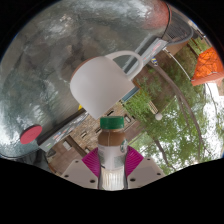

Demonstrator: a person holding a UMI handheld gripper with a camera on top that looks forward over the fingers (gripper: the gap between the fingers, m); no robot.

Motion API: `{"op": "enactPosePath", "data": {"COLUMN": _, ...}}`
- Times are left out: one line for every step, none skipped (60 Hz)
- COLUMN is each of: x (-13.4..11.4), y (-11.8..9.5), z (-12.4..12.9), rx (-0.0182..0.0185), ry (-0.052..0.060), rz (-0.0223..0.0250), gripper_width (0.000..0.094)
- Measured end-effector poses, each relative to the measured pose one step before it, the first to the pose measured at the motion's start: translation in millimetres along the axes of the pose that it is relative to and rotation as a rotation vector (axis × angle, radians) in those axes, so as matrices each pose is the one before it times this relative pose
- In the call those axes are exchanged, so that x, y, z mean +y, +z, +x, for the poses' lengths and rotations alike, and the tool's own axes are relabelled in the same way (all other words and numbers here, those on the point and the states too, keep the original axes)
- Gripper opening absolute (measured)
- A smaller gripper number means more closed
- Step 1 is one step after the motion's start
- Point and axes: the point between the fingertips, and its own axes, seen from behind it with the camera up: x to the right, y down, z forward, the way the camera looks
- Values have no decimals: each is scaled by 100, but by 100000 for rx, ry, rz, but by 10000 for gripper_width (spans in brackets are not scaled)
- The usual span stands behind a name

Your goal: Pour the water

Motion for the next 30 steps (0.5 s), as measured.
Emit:
{"op": "enactPosePath", "data": {"x": 21, "y": -184, "z": 51, "rx": 76, "ry": 485, "rz": 46, "gripper_width": 286}}
{"op": "enactPosePath", "data": {"x": 27, "y": 319, "z": -206, "rx": 223, "ry": 682, "rz": 79, "gripper_width": 287}}
{"op": "enactPosePath", "data": {"x": 38, "y": -221, "z": 93, "rx": 299, "ry": 822, "rz": 44, "gripper_width": 286}}
{"op": "enactPosePath", "data": {"x": 31, "y": 165, "z": -31, "rx": 390, "ry": 923, "rz": 182, "gripper_width": 286}}
{"op": "enactPosePath", "data": {"x": 43, "y": -226, "z": 190, "rx": 534, "ry": 1195, "rz": 98, "gripper_width": 286}}
{"op": "enactPosePath", "data": {"x": 92, "y": -154, "z": 229, "rx": 827, "ry": 1637, "rz": -62, "gripper_width": 285}}
{"op": "enactPosePath", "data": {"x": 182, "y": 307, "z": 29, "rx": 827, "ry": 2173, "rz": -123, "gripper_width": 286}}
{"op": "enactPosePath", "data": {"x": 158, "y": -212, "z": 302, "rx": 825, "ry": 2494, "rz": -207, "gripper_width": 286}}
{"op": "enactPosePath", "data": {"x": 189, "y": -225, "z": 316, "rx": 654, "ry": 2790, "rz": -295, "gripper_width": 286}}
{"op": "enactPosePath", "data": {"x": 246, "y": -218, "z": 336, "rx": 596, "ry": 3219, "rz": -520, "gripper_width": 286}}
{"op": "enactPosePath", "data": {"x": 337, "y": 556, "z": -154, "rx": 535, "ry": 3933, "rz": -488, "gripper_width": 286}}
{"op": "enactPosePath", "data": {"x": 353, "y": -254, "z": 404, "rx": 720, "ry": 4830, "rz": -883, "gripper_width": 286}}
{"op": "enactPosePath", "data": {"x": 373, "y": 214, "z": 216, "rx": 802, "ry": 5720, "rz": -607, "gripper_width": 286}}
{"op": "enactPosePath", "data": {"x": 379, "y": -239, "z": 501, "rx": 836, "ry": 6716, "rz": -913, "gripper_width": 286}}
{"op": "enactPosePath", "data": {"x": 439, "y": -243, "z": 527, "rx": 877, "ry": 7555, "rz": -1190, "gripper_width": 286}}
{"op": "enactPosePath", "data": {"x": 494, "y": -153, "z": 523, "rx": 916, "ry": 8195, "rz": -1280, "gripper_width": 285}}
{"op": "enactPosePath", "data": {"x": 811, "y": 613, "z": -91, "rx": 422, "ry": 8783, "rz": -1280, "gripper_width": 286}}
{"op": "enactPosePath", "data": {"x": 543, "y": -239, "z": 427, "rx": 420, "ry": 9198, "rz": -1435, "gripper_width": 285}}
{"op": "enactPosePath", "data": {"x": 746, "y": 236, "z": 161, "rx": 292, "ry": 9580, "rz": -1374, "gripper_width": 286}}
{"op": "enactPosePath", "data": {"x": 634, "y": -212, "z": 412, "rx": 548, "ry": 9854, "rz": -1536, "gripper_width": 285}}
{"op": "enactPosePath", "data": {"x": 790, "y": 221, "z": 257, "rx": 603, "ry": 10212, "rz": -1317, "gripper_width": 285}}
{"op": "enactPosePath", "data": {"x": 657, "y": -171, "z": 365, "rx": 577, "ry": 10234, "rz": -1293, "gripper_width": 286}}
{"op": "enactPosePath", "data": {"x": 726, "y": 217, "z": 168, "rx": 20, "ry": 10172, "rz": -781, "gripper_width": 287}}
{"op": "enactPosePath", "data": {"x": 679, "y": -141, "z": 208, "rx": -51, "ry": 10172, "rz": -932, "gripper_width": 286}}
{"op": "enactPosePath", "data": {"x": 777, "y": -136, "z": 227, "rx": 21, "ry": 10252, "rz": -1120, "gripper_width": 285}}
{"op": "enactPosePath", "data": {"x": 963, "y": -118, "z": 176, "rx": -150, "ry": 10341, "rz": -1629, "gripper_width": 286}}
{"op": "enactPosePath", "data": {"x": 770, "y": 131, "z": -30, "rx": -241, "ry": 10860, "rz": -814, "gripper_width": 284}}
{"op": "enactPosePath", "data": {"x": 1070, "y": 549, "z": 194, "rx": -1006, "ry": 10542, "rz": -1412, "gripper_width": 285}}
{"op": "enactPosePath", "data": {"x": 786, "y": 152, "z": -233, "rx": -1855, "ry": 10406, "rz": -1645, "gripper_width": 285}}
{"op": "enactPosePath", "data": {"x": 846, "y": 349, "z": -375, "rx": -2578, "ry": 10353, "rz": -1578, "gripper_width": 286}}
